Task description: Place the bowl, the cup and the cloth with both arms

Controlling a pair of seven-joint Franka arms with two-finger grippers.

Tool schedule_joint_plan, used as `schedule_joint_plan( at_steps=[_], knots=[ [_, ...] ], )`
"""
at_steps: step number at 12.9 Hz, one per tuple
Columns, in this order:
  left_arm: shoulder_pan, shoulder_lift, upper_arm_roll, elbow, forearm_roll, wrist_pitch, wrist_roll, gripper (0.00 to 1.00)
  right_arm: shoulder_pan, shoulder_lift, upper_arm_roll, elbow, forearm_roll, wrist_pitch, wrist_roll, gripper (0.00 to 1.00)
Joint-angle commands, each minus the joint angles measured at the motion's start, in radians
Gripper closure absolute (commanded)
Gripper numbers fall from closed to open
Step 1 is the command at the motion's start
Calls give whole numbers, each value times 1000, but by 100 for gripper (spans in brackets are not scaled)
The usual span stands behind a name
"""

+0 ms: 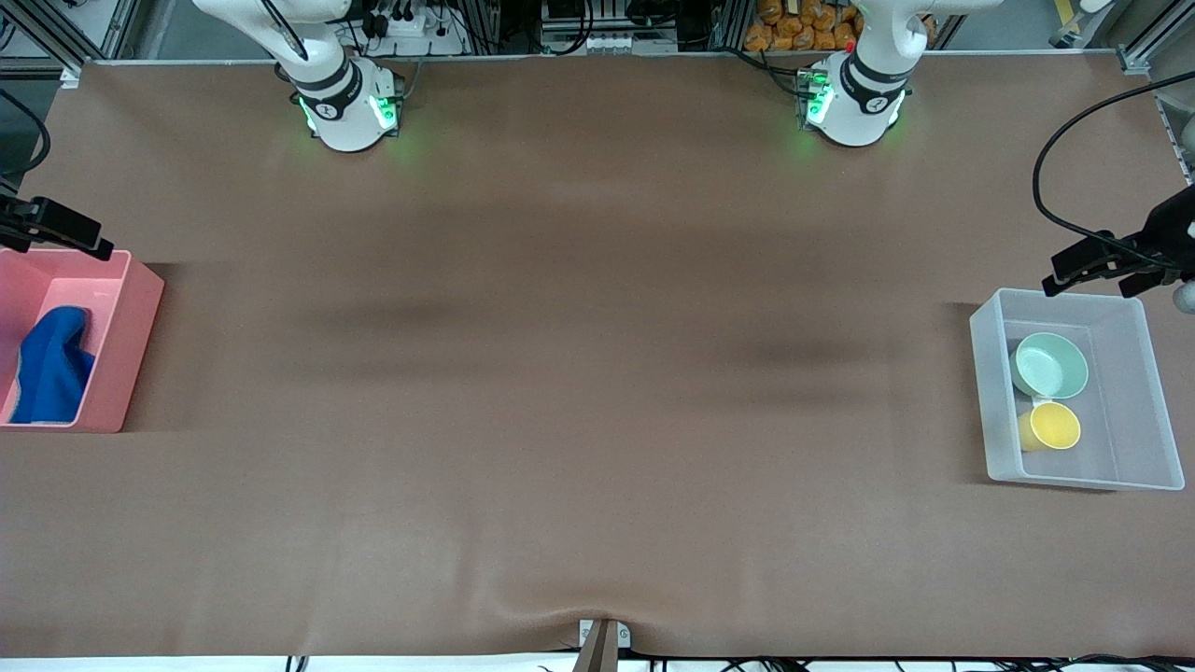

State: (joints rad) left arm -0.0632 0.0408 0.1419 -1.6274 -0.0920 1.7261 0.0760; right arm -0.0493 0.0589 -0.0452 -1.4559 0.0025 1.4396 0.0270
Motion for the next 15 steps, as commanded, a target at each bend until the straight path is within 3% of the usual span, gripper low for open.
schedule_joint_plan(
  at_steps=[1,8,15],
  knots=[
    [-7,36,5,99,26,-39,-1,0,11,-25,-4,-24,-13,-2,22,0],
    [-4,28,2,101,11,-76,1,0,2,-85,-7,-93,-13,1,22,0],
    [-7,27,4,101,15,-80,1,0,0,-85,-7,-93,-13,-1,24,0]
  ],
)
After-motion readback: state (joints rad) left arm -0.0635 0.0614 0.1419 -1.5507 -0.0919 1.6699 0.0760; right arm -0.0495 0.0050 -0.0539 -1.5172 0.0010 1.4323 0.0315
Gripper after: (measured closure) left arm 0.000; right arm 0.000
